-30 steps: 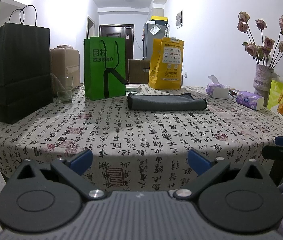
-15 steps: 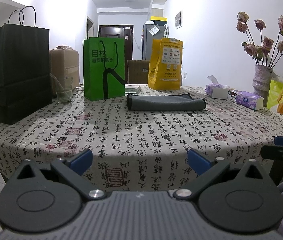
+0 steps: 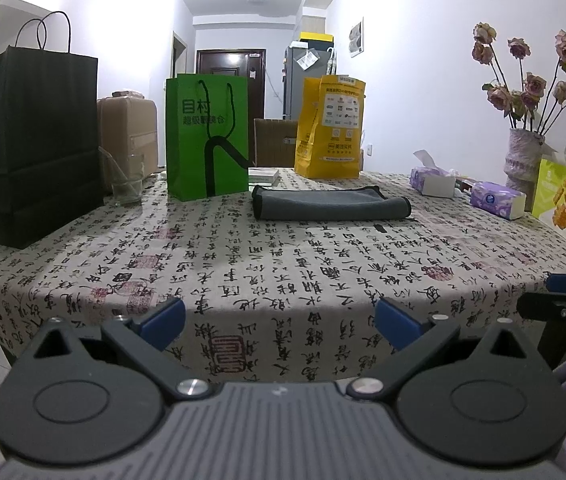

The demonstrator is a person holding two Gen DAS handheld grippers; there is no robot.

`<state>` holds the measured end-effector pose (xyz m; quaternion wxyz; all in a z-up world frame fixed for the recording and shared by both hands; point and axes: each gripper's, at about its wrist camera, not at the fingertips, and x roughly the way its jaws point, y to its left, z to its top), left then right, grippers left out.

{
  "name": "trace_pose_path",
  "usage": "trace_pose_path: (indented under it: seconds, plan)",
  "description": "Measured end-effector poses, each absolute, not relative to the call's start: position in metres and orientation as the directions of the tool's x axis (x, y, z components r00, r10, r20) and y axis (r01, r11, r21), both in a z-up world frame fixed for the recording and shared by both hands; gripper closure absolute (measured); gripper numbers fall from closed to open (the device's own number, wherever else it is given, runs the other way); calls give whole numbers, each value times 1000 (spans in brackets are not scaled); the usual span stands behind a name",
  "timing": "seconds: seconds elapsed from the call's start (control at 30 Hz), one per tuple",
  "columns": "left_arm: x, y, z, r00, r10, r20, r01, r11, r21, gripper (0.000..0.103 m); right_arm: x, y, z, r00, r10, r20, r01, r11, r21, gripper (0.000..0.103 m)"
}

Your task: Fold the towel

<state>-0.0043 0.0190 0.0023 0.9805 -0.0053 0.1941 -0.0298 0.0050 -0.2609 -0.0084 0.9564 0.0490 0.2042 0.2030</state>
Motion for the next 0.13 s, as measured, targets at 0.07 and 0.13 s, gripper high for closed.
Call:
trace_pose_path:
  seconds: [0.07, 0.13]
  plan:
    - [-5, 19, 2, 923, -59, -380, 54, 998, -23, 0, 5, -261, -9, 834, 409, -370, -369, 913, 177, 3]
    - [-3, 19, 2, 923, -52, -382, 47, 999, -23, 0, 5, -261, -9, 835, 408, -370, -368, 913, 175, 3]
